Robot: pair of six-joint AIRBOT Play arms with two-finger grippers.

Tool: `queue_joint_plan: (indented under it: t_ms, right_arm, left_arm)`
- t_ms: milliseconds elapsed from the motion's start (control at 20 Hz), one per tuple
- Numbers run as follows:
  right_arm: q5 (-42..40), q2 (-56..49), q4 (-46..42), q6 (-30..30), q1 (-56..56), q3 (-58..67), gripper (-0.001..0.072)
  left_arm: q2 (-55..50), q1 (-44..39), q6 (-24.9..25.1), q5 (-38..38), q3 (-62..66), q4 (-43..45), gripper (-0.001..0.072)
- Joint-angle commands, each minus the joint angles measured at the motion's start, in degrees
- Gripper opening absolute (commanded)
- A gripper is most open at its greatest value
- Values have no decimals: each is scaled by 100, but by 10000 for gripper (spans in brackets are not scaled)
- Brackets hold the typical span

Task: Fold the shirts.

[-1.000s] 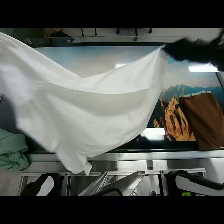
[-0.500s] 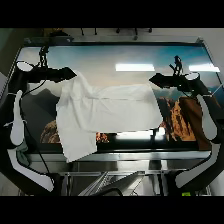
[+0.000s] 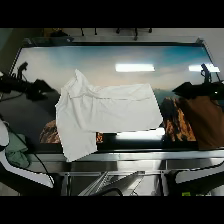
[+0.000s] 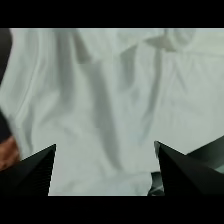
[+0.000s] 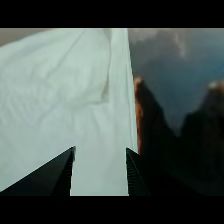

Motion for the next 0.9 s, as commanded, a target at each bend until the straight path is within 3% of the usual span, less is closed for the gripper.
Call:
queue_joint_plan:
  t_ms: [0,200,550,600,750,850]
  right_arm:
    - [498,284,-254,-138,-490,-651,367]
    - [389,341,-254,-304,-715,-1130,366]
    - [516,341,-260,-308,-697,-1360,367]
    - [564,341,-302,-308,-695,-1423,367]
    - [566,341,-494,-337,-566,-1814,394]
    - [520,341,-492,-487,-369,-2162,396]
  left_arm:
    - [772,597,87,-9,-2142,380,706]
    - [1172,973,422,1003,-3934,372,706]
    - [1163,352,1156,1952,-4592,-590,704]
    - [1163,229,1174,1952,-4509,-675,625]
    - [1163,-15,1198,1921,-4210,-667,31]
    - [1163,-68,1224,1849,-4057,-664,16]
